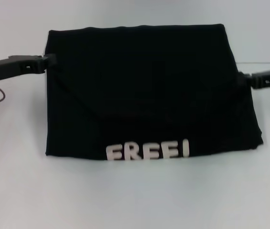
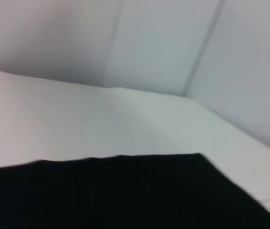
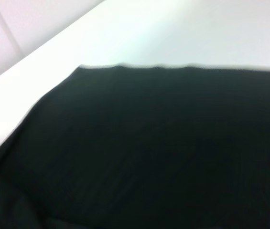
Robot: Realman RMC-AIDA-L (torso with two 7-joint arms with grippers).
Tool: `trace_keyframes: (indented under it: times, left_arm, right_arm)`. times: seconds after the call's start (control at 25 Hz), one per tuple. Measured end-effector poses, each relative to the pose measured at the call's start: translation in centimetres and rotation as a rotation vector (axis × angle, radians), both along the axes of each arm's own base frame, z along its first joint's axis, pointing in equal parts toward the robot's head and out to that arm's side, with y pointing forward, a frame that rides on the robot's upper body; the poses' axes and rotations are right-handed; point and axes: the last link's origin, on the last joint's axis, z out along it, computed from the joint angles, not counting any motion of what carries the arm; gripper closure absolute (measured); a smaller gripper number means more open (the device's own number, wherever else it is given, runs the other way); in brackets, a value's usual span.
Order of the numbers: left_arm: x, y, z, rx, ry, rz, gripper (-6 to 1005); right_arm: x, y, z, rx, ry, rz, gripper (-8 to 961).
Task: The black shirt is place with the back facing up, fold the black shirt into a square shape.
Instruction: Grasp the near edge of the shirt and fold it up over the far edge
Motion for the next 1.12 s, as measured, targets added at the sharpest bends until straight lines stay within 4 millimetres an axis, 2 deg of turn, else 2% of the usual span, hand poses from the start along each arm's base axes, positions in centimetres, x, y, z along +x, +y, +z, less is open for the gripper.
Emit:
trace_keyframes:
  times: [0.16,0.2,0.48,0.76,1.12]
  left_arm:
    - [0.4,1.7,-0.1,0.044,0.069,0.028,996]
    - [0.6,2.0,-0.1,0.050,0.082,0.030,996]
    - [1.4,4.1,0.0,0.129,0.149,0.064,997]
    - [1.8,5.0,-0.6,0.143,0.188,0.076,961]
    - [1.6,4.5,-3.9,0.100,0.277,0.086,895]
  right_arm:
    - [-2.2,2.5,-0.5,0.080,-0.047,0.014,888]
    - [-3.4,3.6,-0.7,0.112,-0.069,0.028,887]
    - [-6.0,5.8,-1.2,0.183,-0.141,0.064,887]
    - [-6.2,6.5,-1.4,0.237,-0.180,0.055,887]
    - [-5.2,5.6,-3.9,0.221,-0.184,0.011,888]
